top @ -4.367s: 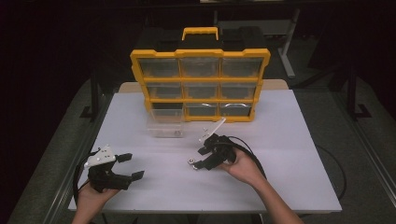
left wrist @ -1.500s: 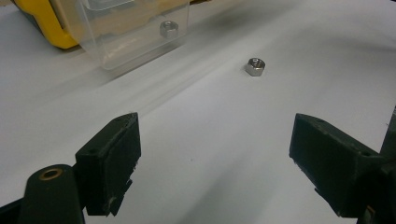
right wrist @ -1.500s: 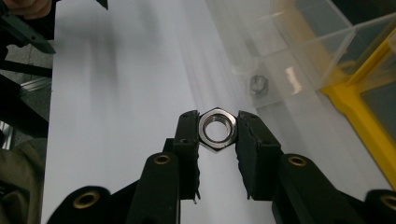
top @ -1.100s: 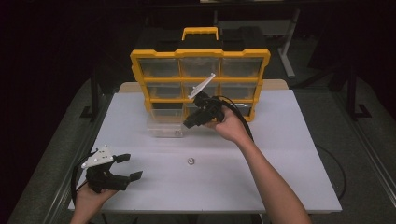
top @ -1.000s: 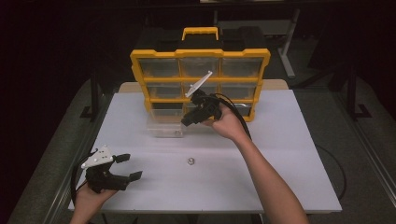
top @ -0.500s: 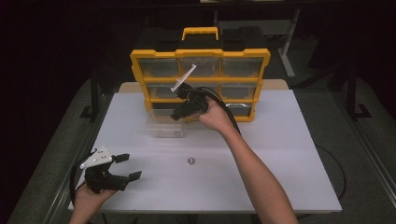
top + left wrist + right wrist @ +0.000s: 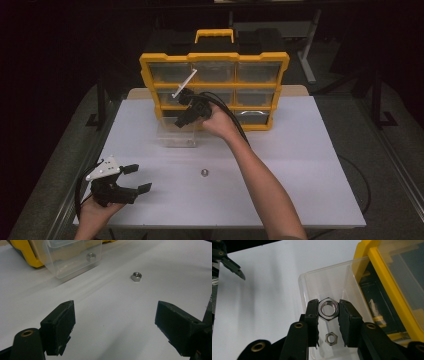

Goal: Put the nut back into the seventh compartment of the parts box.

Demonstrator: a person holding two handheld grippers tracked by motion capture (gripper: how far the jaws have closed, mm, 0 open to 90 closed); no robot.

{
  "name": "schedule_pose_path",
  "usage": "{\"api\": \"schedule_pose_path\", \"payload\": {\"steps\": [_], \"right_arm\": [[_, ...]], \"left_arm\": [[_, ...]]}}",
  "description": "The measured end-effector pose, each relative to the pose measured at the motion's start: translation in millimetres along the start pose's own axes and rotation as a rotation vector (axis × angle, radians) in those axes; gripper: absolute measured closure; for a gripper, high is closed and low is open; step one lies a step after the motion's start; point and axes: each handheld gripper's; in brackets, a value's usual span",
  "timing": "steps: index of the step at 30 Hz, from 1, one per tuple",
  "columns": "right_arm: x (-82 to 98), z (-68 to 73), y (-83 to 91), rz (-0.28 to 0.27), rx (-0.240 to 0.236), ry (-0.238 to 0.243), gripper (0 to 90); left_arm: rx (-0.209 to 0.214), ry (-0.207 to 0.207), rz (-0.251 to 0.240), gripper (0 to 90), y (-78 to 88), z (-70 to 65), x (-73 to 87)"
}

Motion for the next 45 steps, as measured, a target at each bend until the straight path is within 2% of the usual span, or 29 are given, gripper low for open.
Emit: {"api": "schedule_pose_path", "payload": {"steps": [3,4,5,18,25,27,28,29,30,31,32,33,34,36,45], "right_arm": [[-0.1,-2.9,-6.2,0.005,-0.006,-0.004,69.0],[0.8,0.1,-5.8,0.05,-0.006,-0.068,69.0],[0.2,-4.3,-9.3,0.012,-0.008,-0.003,69.0],[-0.1,-9.1,-20.1,0.033,-0.007,-0.006,67.2],[3.5,-11.1,-13.7,-0.001,-0.018,-0.018,66.2],[5.9,-6.3,-7.4,0.036,-0.019,-0.088,65.8],[5.4,-14.1,-10.2,-0.042,-0.001,0.042,65.1],[8.0,-9.2,-6.3,-0.013,-0.018,-0.025,64.8],[9.8,-9.0,-5.2,-0.022,-0.023,-0.021,64.3],[12.1,-5.9,-2.3,0.001,-0.03,-0.07,63.1],[13.7,-5.8,-1.8,-0.006,-0.036,-0.06,62.5],[15.1,-8.6,-3.0,-0.045,-0.026,0.0,61.7],[17.7,-6.8,-0.9,-0.035,-0.027,-0.022,60.7],[25.5,-4.6,4.4,-0.047,-0.035,-0.04,59.3],[50.2,3.8,17.9,-0.077,-0.024,-0.061,54.4]], "left_arm": [[0.002,0.001,0.004,16.7,-0.4,0.3,0.2],[0.003,0.001,0.004,16.7,-0.8,0.1,0.1],[0.005,0.003,0.003,16.7,-1.2,-0.3,0.1],[-0.002,-0.002,0.004,16.7,0.4,0.4,-0.2],[0.001,-0.001,0.005,16.7,0.0,0.6,-0.1],[0.002,0.003,0.004,16.7,-0.4,0.0,-0.2],[0.004,0.004,0.003,16.7,-0.6,-0.2,-0.3],[0.004,0.005,0.003,16.7,-0.7,-0.4,-0.3],[0.005,0.005,0.003,16.7,-0.8,-0.4,-0.4],[0.006,0.004,0.005,16.7,-0.8,-0.3,-0.5],[0.006,0.004,0.006,16.7,-0.9,-0.3,-0.5],[0.005,0.004,0.005,16.7,-0.9,-0.2,-0.5],[0.006,0.006,0.003,16.7,-1.2,-0.2,-0.6],[0.005,0.005,0.003,16.7,-1.2,-0.3,-0.6],[0.011,0.0,0.008,16.7,-2.7,-1.2,-1.4]]}}
Point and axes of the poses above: each handheld gripper's, and its own axes: y roughly backward along the jaws, x roughly out of its underside, z roughly to its left, and after that the axes turned 12 degrees about z, right-handed
